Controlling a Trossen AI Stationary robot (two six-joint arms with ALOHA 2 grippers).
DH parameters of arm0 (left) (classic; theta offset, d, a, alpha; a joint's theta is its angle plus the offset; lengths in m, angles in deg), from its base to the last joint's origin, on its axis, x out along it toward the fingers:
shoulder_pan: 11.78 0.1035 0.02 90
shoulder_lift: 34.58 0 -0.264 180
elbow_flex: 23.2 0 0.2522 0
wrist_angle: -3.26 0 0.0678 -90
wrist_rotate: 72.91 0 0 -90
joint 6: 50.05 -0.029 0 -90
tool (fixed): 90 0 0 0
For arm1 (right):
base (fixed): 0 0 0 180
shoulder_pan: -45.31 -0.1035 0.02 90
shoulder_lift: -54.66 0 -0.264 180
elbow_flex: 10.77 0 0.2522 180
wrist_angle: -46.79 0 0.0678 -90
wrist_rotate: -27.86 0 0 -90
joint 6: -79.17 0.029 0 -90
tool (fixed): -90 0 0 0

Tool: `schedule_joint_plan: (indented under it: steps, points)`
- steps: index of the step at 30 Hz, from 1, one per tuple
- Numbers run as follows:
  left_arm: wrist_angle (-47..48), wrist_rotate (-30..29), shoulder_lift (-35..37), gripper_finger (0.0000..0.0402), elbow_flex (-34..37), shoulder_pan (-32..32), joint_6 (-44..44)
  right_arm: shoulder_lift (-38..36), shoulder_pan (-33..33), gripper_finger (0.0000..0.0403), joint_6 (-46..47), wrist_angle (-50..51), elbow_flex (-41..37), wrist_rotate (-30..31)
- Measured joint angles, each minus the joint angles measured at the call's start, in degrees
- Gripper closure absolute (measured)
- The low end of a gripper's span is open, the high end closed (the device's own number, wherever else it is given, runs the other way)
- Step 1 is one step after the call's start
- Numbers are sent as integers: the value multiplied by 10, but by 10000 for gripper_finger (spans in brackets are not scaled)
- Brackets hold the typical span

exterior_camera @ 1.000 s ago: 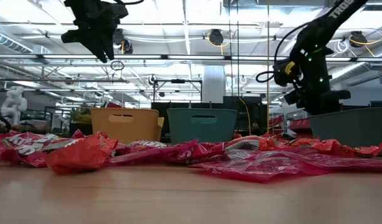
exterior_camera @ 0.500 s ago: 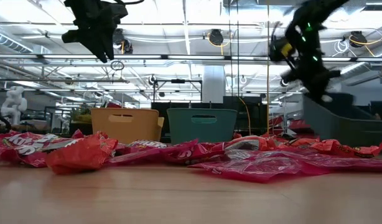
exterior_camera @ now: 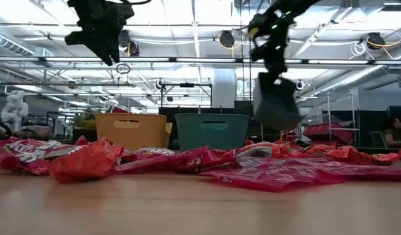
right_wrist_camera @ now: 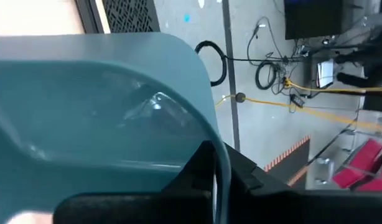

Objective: Sort candy
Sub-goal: Move the blue bin to the upper middle

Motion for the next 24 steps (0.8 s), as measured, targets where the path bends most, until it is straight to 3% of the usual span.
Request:
schedule_joint_plan:
  steps: [9, 24]
  points:
    - [0, 0, 0, 278, 0, 0, 0, 152, -38, 403, 23, 24, 114, 23]
    - [0, 0, 0, 278, 0, 0, -18, 191, -92, 403, 140, 103, 121, 29]
